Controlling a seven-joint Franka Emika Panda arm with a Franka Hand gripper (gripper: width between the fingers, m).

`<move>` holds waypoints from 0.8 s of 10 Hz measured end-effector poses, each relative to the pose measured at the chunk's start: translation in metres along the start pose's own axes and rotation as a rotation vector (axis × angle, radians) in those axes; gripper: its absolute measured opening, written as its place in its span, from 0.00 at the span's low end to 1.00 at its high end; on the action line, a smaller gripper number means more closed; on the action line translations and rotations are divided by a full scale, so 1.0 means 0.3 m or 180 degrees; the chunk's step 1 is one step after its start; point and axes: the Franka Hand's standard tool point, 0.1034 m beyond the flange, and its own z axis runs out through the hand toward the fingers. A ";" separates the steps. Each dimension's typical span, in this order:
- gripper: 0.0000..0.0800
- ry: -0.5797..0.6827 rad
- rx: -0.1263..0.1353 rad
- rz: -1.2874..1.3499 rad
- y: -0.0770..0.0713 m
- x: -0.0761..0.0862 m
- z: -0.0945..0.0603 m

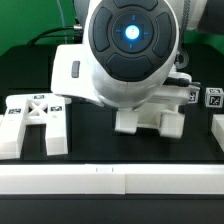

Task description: Assemble chair

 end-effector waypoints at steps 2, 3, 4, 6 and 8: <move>0.30 -0.0001 0.0005 0.0003 0.004 0.000 0.000; 0.52 -0.0001 0.0009 0.0006 0.006 0.001 0.000; 0.73 -0.0002 0.0012 0.0008 0.008 0.001 0.000; 0.79 -0.0002 0.0017 0.0011 0.011 0.001 0.000; 0.81 -0.0003 0.0022 0.0014 0.015 0.002 0.000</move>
Offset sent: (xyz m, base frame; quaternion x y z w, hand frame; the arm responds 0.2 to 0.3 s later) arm 0.0000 0.0000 0.0000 0.0000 0.0000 0.0000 1.0000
